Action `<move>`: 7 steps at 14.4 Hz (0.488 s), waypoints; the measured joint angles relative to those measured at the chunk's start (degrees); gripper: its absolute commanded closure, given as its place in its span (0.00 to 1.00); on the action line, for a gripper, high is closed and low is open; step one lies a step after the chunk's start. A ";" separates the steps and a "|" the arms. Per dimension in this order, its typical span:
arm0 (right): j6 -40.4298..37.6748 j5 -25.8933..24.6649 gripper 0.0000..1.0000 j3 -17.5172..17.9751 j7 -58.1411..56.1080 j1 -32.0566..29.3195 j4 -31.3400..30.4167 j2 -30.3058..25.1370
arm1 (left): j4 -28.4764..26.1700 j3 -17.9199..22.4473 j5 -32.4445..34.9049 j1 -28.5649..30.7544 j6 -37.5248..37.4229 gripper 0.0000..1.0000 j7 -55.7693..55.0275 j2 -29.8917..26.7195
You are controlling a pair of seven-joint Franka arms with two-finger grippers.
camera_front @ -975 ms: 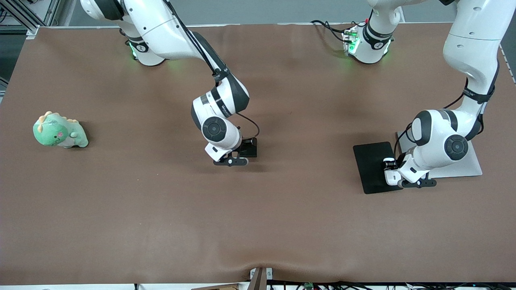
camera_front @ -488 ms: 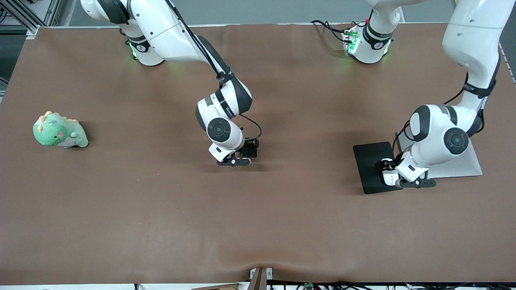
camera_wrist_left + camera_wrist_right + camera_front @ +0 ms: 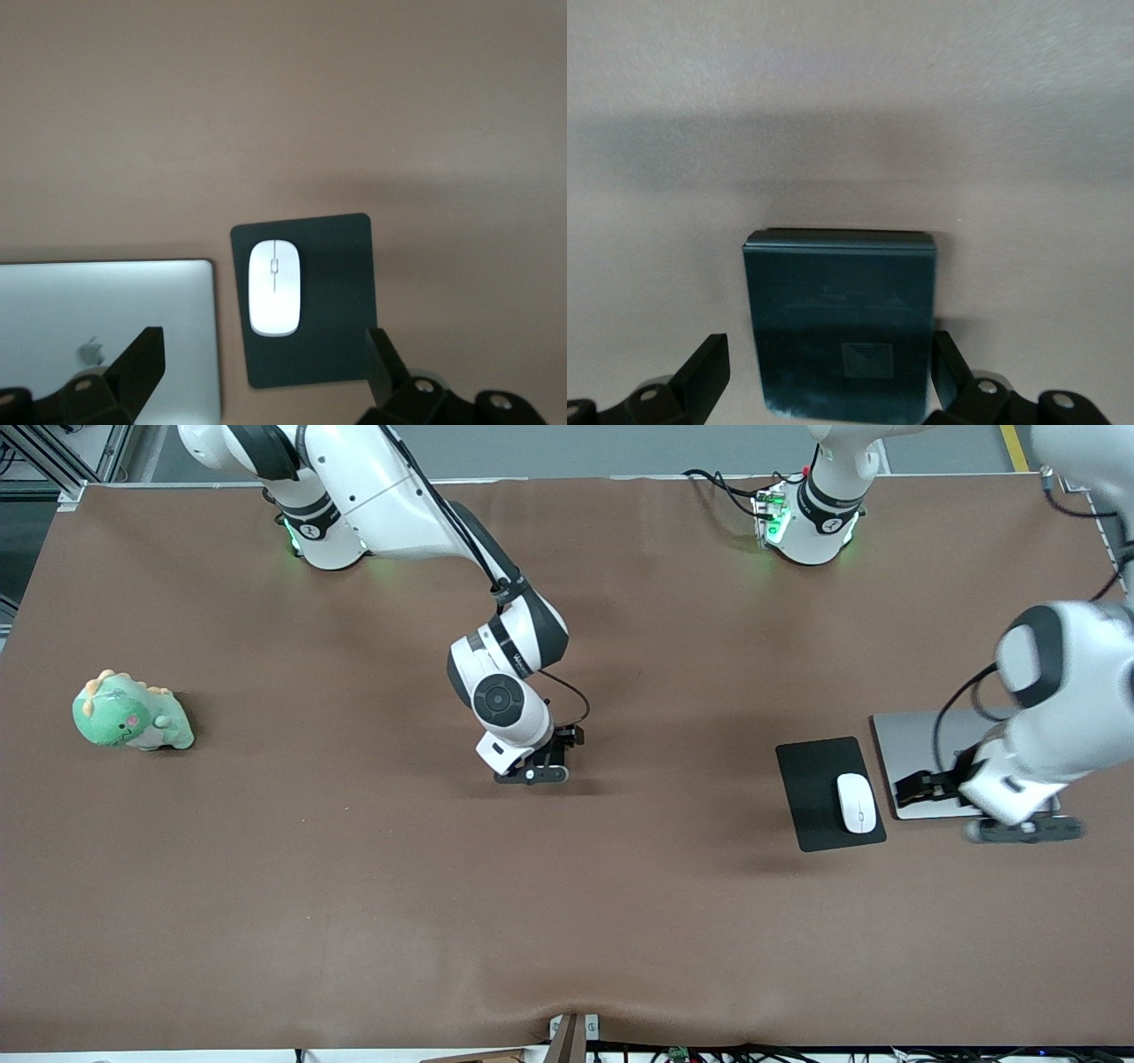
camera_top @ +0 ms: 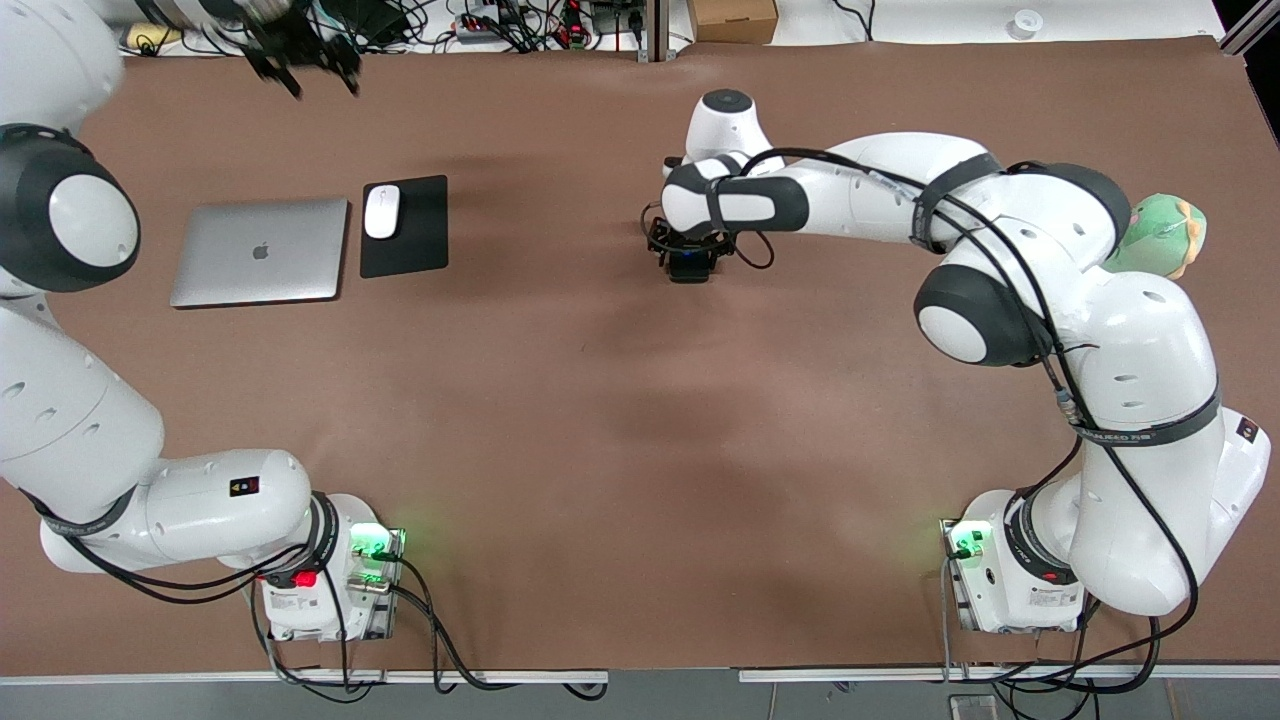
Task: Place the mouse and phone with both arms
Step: 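Lift the phone with the right gripper while the left gripper withdraws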
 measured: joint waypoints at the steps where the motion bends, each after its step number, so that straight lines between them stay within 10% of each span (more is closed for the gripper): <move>1: 0.19 -0.10 0.00 -0.15 0.00 0.18 0.00 0.17 | 4.25 0.00 0.00 0.03 -4.84 0.00 0.00 -0.41; 2: 0.18 -0.10 0.02 -0.18 -0.01 0.21 0.03 0.15 | 7.89 0.01 0.00 0.04 -8.70 0.00 0.00 -0.79; 3: 0.17 -0.32 0.66 -0.21 -0.13 0.31 0.04 0.16 | 10.43 0.01 0.00 0.04 -11.20 0.00 0.00 -1.28; 4: 0.17 -0.66 0.93 -0.24 -0.16 0.47 0.07 0.16 | 11.93 0.01 0.00 0.04 -12.39 0.00 0.00 -1.99; 7: -0.47 -1.71 1.00 -0.39 -0.10 0.74 0.60 -0.19 | 13.18 -0.07 0.00 -0.05 -14.57 0.00 0.00 -5.89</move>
